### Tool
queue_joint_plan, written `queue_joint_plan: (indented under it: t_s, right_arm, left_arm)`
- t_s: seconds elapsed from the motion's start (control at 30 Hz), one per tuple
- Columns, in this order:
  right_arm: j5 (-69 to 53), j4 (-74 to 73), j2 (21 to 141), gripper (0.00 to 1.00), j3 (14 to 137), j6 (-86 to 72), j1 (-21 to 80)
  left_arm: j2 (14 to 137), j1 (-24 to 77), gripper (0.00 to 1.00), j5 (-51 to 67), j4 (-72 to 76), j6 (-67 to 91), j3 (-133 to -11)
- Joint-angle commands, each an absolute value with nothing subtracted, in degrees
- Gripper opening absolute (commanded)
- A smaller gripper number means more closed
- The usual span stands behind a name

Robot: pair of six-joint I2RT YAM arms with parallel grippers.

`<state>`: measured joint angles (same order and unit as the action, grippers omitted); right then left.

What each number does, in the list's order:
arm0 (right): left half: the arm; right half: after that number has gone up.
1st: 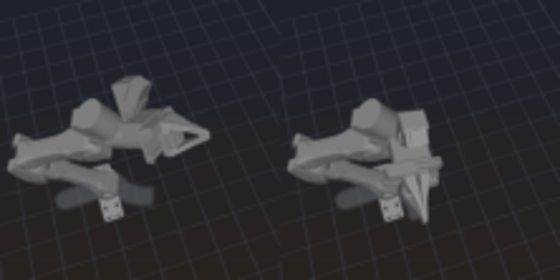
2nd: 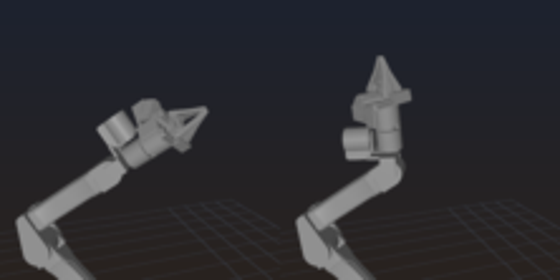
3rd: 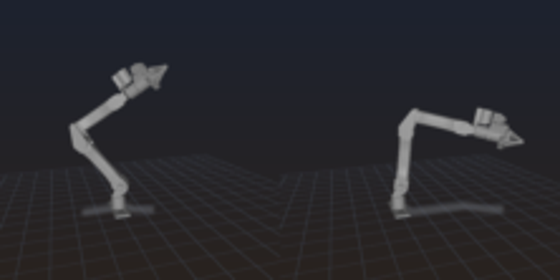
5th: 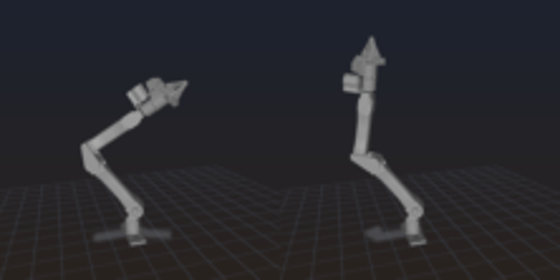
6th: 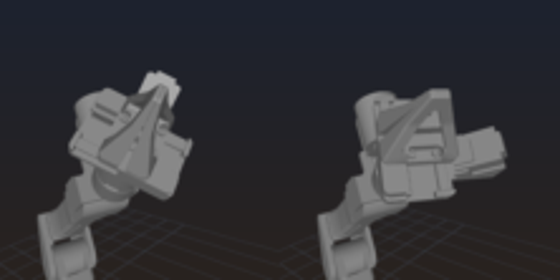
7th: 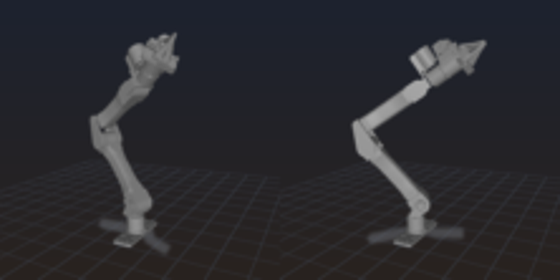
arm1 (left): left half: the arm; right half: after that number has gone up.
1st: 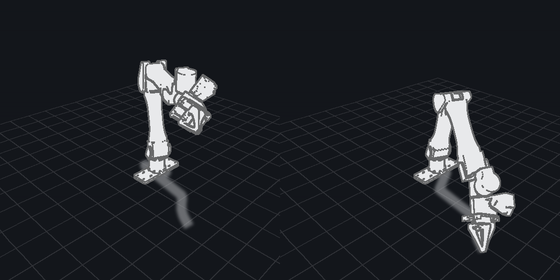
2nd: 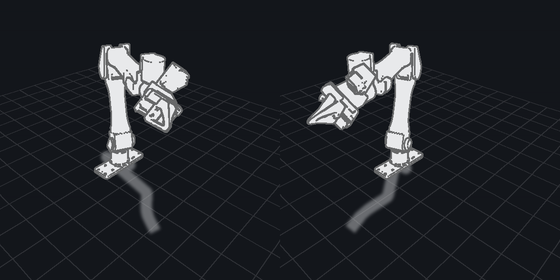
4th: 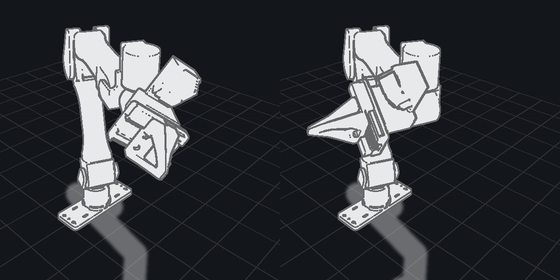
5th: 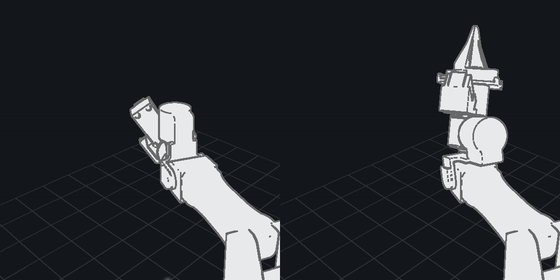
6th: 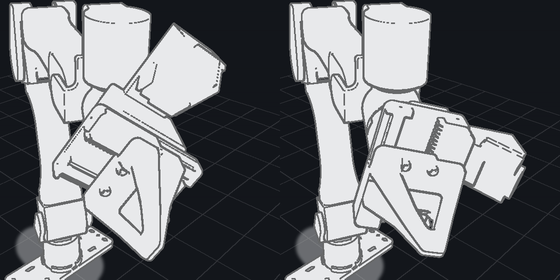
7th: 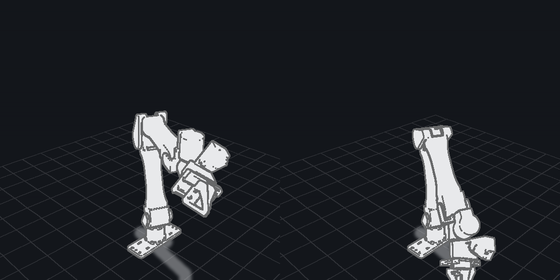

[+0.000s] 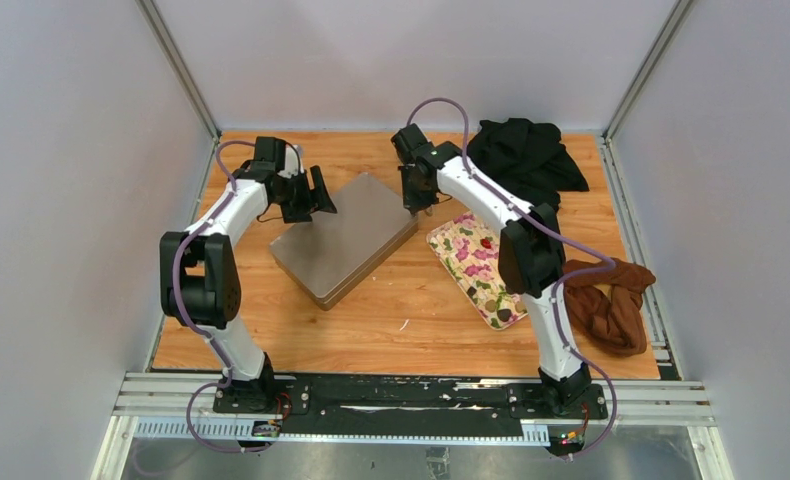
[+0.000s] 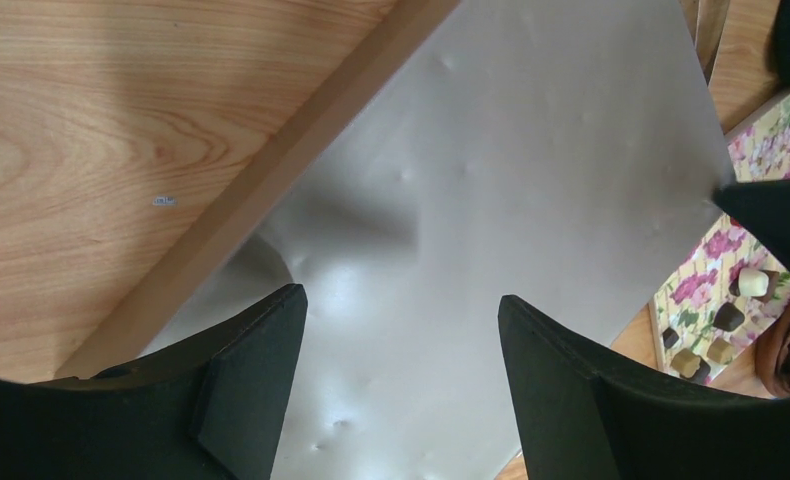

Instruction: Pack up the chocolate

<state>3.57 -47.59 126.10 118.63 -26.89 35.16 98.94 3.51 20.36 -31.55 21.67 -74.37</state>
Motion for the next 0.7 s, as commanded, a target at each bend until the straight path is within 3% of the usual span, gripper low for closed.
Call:
queue_joint_plan:
  t_s: [0.0,0.4,0.67]
  right_arm:
    - [7.01,-51.33,131.04,0.00,117.80,-26.40,35.69]
    - [2.37,-48.59,120.51,0.00,122.05,-25.62,37.54]
    - [-2.30,-39.42,115.00,0.00,111.04,-22.73,47.36]
  left_arm:
    - [100.18,3.34,0.75,21.17,-31.47,21.36,-75.26]
    - [97.21,3.40,0.74,22.42,-33.97,20.97,-78.38]
    - [90.91,2.33,0.73,13.27,-40.28,18.82,-77.22]
